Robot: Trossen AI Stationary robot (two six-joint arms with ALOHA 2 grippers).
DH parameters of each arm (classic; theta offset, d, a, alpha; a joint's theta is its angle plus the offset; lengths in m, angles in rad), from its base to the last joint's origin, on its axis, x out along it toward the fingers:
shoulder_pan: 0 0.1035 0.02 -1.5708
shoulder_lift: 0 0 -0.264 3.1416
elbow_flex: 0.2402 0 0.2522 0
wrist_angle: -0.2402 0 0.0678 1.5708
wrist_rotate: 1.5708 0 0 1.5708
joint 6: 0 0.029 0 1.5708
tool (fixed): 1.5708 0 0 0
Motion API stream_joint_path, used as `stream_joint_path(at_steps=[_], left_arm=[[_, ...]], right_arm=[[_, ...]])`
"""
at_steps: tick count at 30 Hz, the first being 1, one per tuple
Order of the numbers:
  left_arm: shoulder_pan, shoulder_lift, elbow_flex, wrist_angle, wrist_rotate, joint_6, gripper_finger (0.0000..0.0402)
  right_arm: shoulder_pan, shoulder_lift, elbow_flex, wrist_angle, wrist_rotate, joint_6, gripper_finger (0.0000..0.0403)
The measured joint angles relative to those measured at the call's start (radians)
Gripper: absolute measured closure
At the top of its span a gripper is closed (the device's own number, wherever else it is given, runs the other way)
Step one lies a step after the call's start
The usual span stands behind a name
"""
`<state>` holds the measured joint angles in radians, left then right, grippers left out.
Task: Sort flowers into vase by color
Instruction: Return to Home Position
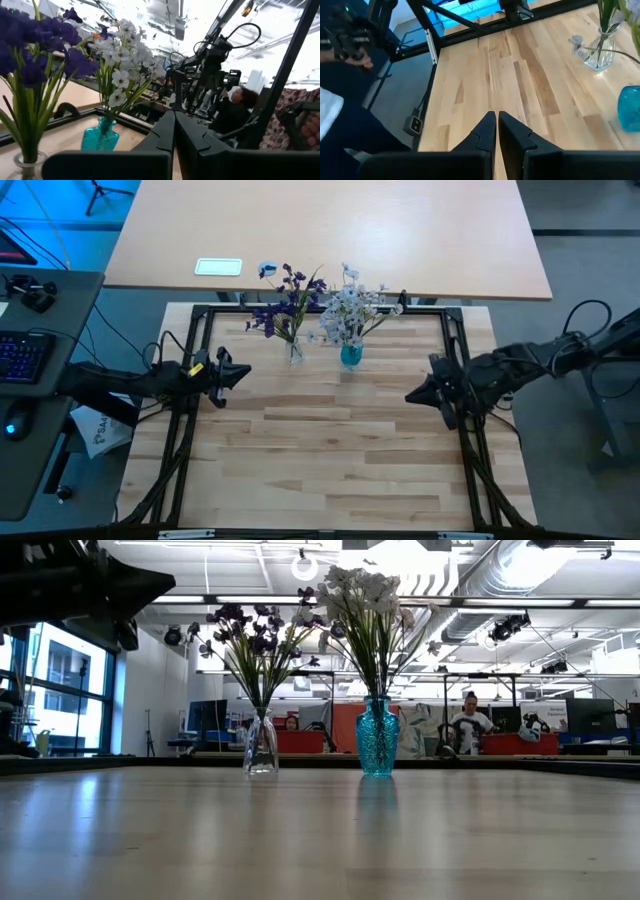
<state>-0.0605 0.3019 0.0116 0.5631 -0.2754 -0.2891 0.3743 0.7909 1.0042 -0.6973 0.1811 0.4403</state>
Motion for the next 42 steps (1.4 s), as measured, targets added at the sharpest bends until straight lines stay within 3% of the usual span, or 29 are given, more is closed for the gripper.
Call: stream_joint_path(at_steps=[10,13,18,22,26,32,37,42], left_arm=[[0.000,0.000,0.000,-0.014,0.003,0.032,0.0401],[0.000,0.000,0.000,-0.022,0.003,0.037,0.0401],[0.000,0.000,0.000,-0.026,0.003,0.031,0.0401],[0.000,0.000,0.000,-0.028,0.003,0.031,0.0401],[0.000,0.000,0.000,-0.028,0.003,0.031,0.0402],[0.000,0.000,0.000,-0.028,0.003,0.031,0.0402],[0.000,0.000,0.001,-0.028,0.003,0.030,0.0402],[0.000,0.000,0.001,-0.028,0.003,0.030,0.0402]], right_arm=[[0.085,-0.297,-0.421,0.264,0.009,-0.002,0.0387],[0.084,-0.403,-0.523,0.328,0.058,-0.053,0.0387],[0.081,-0.521,-0.623,0.450,0.146,-0.175,0.0387],[0.033,-0.537,-0.633,0.506,0.150,-0.264,0.0387],[-0.050,-0.517,-0.634,0.521,0.087,-0.302,0.0390],[-0.181,-0.449,-0.735,0.743,-0.160,-0.310,0.0399],[-0.248,-0.454,-0.841,0.854,-0.179,-0.301,0.0402],[-0.270,-0.491,-0.887,0.882,-0.298,-0.284,0.0402]])
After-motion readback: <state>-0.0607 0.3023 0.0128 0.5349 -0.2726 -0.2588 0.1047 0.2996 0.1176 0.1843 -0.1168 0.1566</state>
